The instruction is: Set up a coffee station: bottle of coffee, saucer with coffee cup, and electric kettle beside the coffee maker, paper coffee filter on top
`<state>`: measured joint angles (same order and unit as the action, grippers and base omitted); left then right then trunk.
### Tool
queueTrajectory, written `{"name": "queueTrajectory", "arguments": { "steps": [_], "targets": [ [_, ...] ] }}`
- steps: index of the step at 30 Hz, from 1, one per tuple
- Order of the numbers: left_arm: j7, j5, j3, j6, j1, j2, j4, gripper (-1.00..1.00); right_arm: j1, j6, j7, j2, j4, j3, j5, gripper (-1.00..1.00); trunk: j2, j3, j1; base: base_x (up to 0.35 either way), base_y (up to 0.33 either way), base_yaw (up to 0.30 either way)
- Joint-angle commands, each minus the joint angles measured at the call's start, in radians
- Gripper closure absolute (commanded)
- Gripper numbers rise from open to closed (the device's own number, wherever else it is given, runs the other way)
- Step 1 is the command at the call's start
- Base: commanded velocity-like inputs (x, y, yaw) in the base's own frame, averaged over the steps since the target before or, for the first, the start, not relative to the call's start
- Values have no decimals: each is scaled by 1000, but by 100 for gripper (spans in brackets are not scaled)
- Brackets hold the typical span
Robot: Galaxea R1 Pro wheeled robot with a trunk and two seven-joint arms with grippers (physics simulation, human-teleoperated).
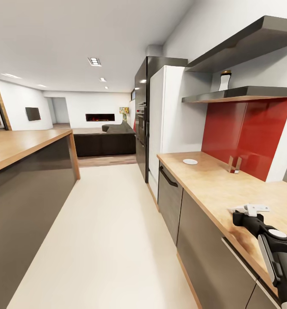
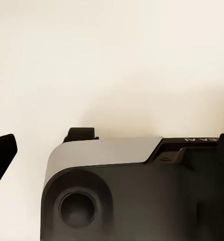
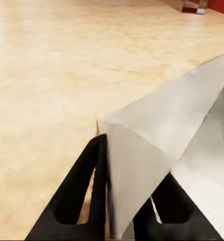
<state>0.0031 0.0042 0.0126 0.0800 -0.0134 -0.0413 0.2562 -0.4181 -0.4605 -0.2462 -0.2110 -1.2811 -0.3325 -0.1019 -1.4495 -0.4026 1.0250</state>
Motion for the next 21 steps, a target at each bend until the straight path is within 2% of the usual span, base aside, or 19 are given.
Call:
{"name": "queueTrajectory", "arguments": {
  "steps": [1,21],
  "targets": [
    [1,0,1,1,0,0,1,-100,-1,-4,-8,0,-1,-2,-10,100,-1,-1,0,0,0,0],
    [1,0,1,1,0,-1,1,-100,-1,-4,-8,0,-2,-2,-10,100,-1,-1,0,0,0,0]
  ]
}}
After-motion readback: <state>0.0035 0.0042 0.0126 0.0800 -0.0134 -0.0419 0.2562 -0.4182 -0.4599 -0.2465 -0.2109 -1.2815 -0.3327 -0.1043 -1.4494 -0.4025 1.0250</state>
